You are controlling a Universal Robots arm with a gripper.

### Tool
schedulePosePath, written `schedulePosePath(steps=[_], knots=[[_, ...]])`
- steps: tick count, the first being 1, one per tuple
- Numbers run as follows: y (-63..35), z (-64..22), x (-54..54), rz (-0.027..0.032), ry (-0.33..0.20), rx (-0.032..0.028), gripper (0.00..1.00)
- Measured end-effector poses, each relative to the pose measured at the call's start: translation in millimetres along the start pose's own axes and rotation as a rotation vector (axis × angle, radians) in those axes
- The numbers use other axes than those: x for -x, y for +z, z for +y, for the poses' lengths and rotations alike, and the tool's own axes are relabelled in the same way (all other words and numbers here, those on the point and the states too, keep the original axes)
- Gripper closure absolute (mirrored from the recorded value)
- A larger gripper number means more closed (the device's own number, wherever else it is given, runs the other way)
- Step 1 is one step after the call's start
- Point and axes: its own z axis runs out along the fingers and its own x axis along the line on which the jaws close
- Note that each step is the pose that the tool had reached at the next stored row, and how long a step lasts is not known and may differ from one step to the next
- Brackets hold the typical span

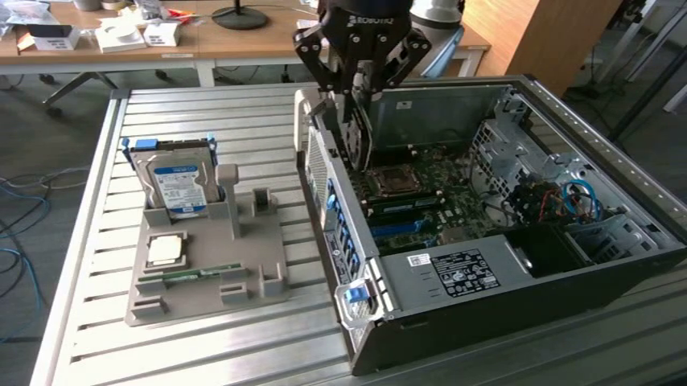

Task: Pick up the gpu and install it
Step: 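Pick up the gpu and move the gpu toward the slot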

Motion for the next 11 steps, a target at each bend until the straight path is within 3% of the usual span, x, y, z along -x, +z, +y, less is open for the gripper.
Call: schedulePosePath(steps=[11], knots=[[1.0, 1.8, 34.0, 0.0, 0.0, 0.0, 0.74]])
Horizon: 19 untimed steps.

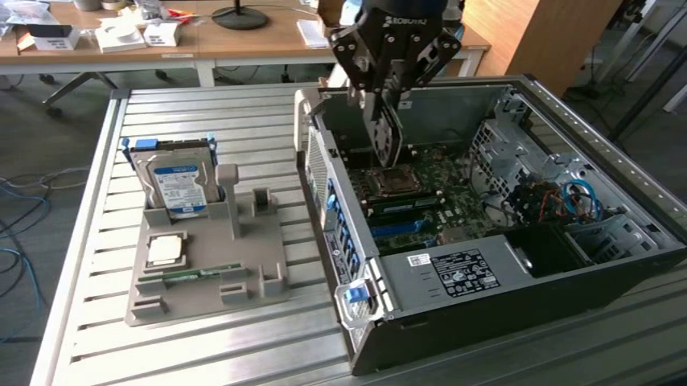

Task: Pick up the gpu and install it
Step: 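Pick up the gpu and move the gpu toward the slot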

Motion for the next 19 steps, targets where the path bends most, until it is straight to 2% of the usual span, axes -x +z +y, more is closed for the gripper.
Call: schedulePosePath(steps=[19], knots=[[2.2, 3.8, 73.5, 0.0001, 0.0, 0.0, 0.74]])
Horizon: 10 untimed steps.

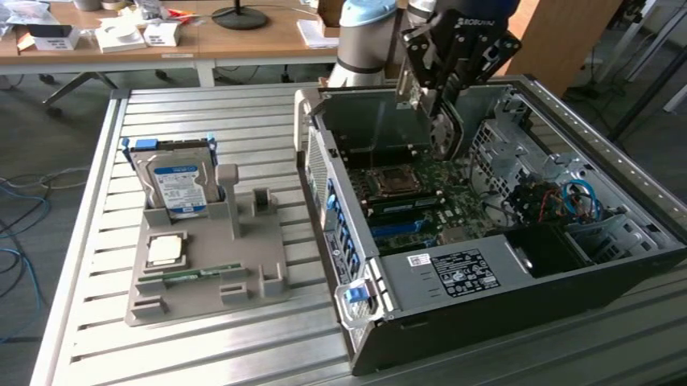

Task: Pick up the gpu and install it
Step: 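Pick up the gpu and move the gpu toward the slot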

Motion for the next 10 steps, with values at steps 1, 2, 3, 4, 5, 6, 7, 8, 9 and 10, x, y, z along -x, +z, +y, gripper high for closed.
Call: schedulePosePath(steps=[1, 2, 3, 4, 5, 6, 7, 8, 9, 10], knots=[[0.1, 0.2, 3.2, 0.0, 0.0, 0.0001, 0.74], [0.3, 0.3, 6.4, 0.0, 0.0, 0.0001, 0.74], [0.3, 0.5, 9.4, 0.0, 0.0, 0.0001, 0.74], [0.4, 0.6, 12.2, 0.0, 0.0, 0.0, 0.74], [0.5, 0.8, 14.7, 0.0, 0.0, 0.0, 0.74], [0.6, 0.9, 17.1, 0.0, 0.0, 0.0, 0.74], [0.6, 1.0, 19.4, 0.0, 0.0, 0.0, 0.74], [0.7, 1.1, 21.3, 0.0, 0.0, 0.0001, 0.74], [0.9, 1.2, 23.0, -0.0001, 0.0, 0.0002, 0.74], [0.9, 1.3, 25.1, 0.0, 0.0, 0.0001, 0.74]])
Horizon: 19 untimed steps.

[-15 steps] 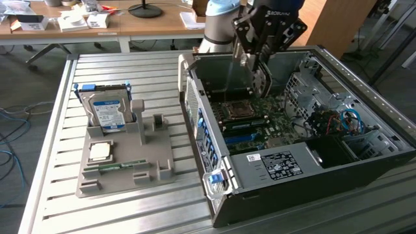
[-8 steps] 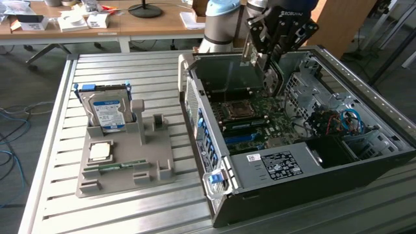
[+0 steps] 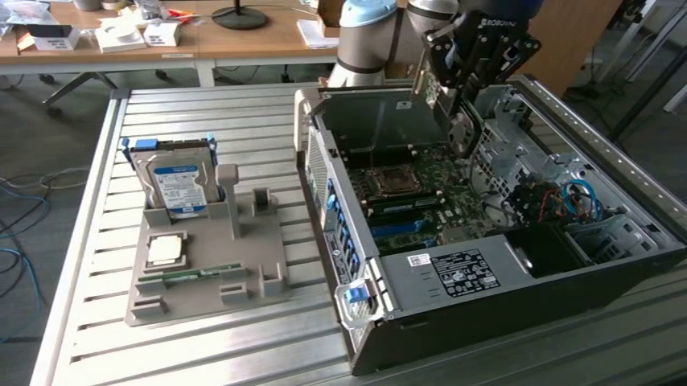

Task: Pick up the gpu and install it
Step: 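Pick up the gpu and move the gpu toward the slot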

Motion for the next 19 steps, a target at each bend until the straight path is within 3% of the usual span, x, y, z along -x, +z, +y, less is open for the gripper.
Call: schedulePosePath(steps=[8, 19], knots=[[0.8, 1.1, 21.6, 0.0002, -0.002, 0.0, 0.74], [1.1, 1.5, 29.3, 0.0018, -0.03, 0.0008, 0.74]])
